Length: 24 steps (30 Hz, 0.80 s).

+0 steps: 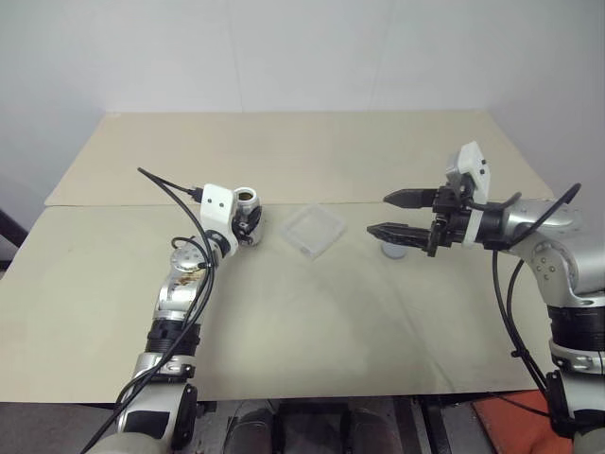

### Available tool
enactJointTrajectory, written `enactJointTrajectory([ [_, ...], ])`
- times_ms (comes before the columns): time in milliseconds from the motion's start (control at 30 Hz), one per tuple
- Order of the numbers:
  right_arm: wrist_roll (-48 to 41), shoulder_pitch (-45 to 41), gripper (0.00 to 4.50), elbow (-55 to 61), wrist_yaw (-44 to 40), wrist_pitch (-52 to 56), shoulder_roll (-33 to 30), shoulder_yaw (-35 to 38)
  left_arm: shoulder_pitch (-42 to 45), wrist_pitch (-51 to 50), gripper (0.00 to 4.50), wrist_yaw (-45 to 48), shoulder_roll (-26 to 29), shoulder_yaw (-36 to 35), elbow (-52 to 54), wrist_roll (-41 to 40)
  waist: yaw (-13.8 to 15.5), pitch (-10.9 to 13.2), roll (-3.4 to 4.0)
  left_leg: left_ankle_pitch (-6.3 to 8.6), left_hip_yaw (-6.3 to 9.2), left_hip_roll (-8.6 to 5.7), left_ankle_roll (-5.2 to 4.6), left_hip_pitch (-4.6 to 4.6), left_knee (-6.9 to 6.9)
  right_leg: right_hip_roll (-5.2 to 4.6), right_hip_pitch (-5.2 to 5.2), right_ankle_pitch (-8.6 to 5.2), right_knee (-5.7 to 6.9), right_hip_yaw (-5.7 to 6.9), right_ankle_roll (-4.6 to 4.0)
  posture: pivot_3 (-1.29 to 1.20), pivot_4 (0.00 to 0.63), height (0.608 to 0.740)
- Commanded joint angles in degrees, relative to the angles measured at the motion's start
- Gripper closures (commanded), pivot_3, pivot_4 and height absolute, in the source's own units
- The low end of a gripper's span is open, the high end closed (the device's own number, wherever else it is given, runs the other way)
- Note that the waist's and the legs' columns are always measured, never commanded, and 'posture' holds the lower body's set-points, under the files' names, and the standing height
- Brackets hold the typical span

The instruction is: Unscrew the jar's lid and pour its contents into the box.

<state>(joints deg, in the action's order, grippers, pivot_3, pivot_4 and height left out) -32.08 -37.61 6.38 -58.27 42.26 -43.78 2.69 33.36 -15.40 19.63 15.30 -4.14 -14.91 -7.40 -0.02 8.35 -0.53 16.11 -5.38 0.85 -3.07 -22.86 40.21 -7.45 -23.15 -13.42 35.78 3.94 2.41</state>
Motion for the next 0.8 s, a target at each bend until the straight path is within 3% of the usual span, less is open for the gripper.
enactJointTrajectory([
  [33, 0.2, -0.2, 0.0, 2.1, 0.5, -1.4, -0.2, 0.8, -1.8, 0.0, 2.1, -0.4, 0.0, -0.4, 2.7, -0.3, 0.0, 0.0, 0.0, 0.0, 0.0, 0.0, 0.0, 0.0, -0.01, 0.0, -0.01, 0.0, 0.0, 0.0, 0.0, 0.0, 0.15, 0.74],
  [267, 0.8, -0.5, 0.0, 1.8, 0.8, -2.0, -0.1, 0.4, -3.8, 0.1, 0.02, -0.4, 0.1, 0.0, 5.9, -0.2, 0.3, 0.0, 0.0, 0.0, 0.0, 0.0, 0.0, 0.01, -0.04, 0.0, -0.01, 0.01, 0.0, -0.01, -0.01, 0.0, 0.15, 0.74],
  [500, 1.2, -0.5, 0.0, 2.1, 1.1, -1.7, 0.2, 0.2, -7.8, -2.8, 0.02, 1.1, 1.4, 0.5, 12.5, -0.7, 0.7, 0.0, 0.01, 0.01, 0.0, 0.0, -0.01, 0.0, -0.05, -0.01, -0.01, 0.01, -0.02, -0.03, -0.01, 0.0, 0.15, 0.74],
  [800, 0.7, 2.7, 0.0, 5.0, 1.3, -0.8, -1.1, 1.4, -20.7, -13.7, 0.02, 5.8, 8.2, -2.8, 34.2, -6.1, 0.6, 0.0, 0.01, 0.01, 0.05, 0.09, -0.01, 0.03, -0.16, -0.02, -0.02, 0.01, -0.03, -0.07, -0.02, 0.0, 0.15, 0.74],
])
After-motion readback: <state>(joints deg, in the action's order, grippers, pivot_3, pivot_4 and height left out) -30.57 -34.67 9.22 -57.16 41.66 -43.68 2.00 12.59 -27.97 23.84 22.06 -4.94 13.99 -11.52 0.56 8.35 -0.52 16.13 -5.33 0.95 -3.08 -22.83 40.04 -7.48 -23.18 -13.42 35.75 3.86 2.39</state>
